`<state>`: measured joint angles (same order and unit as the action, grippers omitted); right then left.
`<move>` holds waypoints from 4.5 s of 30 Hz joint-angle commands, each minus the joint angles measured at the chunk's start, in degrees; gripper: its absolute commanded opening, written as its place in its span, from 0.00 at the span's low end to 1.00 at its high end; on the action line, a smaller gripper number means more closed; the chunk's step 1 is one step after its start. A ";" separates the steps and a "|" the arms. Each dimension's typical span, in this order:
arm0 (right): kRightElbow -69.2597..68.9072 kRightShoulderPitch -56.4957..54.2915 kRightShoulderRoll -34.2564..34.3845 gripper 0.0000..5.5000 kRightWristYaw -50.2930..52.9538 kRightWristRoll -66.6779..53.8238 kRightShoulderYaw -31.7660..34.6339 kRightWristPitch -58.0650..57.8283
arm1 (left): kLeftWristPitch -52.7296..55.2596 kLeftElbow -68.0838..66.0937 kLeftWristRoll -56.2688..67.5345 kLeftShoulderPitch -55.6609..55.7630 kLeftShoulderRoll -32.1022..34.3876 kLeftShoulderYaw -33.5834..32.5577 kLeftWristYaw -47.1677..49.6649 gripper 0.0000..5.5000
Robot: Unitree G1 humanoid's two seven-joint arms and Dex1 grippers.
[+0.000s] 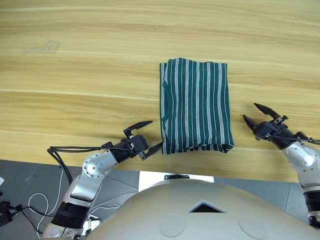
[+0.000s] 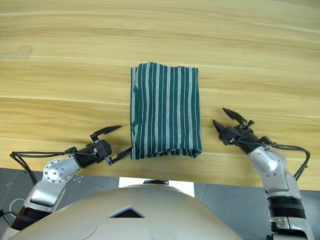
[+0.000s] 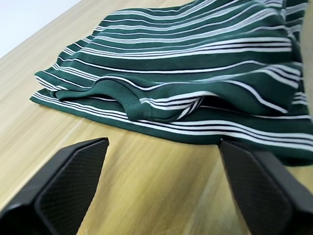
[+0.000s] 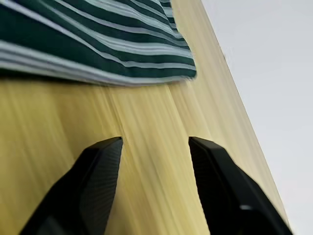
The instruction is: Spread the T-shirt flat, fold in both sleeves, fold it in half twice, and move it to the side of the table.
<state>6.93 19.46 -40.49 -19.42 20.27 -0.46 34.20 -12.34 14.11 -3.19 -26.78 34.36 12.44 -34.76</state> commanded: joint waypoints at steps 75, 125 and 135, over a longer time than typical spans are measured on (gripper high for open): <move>-1.06 -13.38 -12.72 0.04 -17.67 2.45 -20.95 15.41 | -38.62 -32.89 -19.22 31.30 10.92 19.22 -7.40 0.10; 6.31 -28.21 10.76 0.04 -22.63 -28.64 -16.74 -8.74 | 2.32 -16.91 34.65 26.55 -5.15 4.32 -16.12 0.00; 30.65 -41.09 21.45 0.04 -15.51 -23.63 -12.38 -6.90 | 10.80 -28.34 34.31 30.88 -12.55 -6.82 -10.48 0.00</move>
<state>34.58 -19.44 -20.07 -35.89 -4.14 -13.92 26.92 -2.85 -11.16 33.29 1.82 22.90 7.00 -47.39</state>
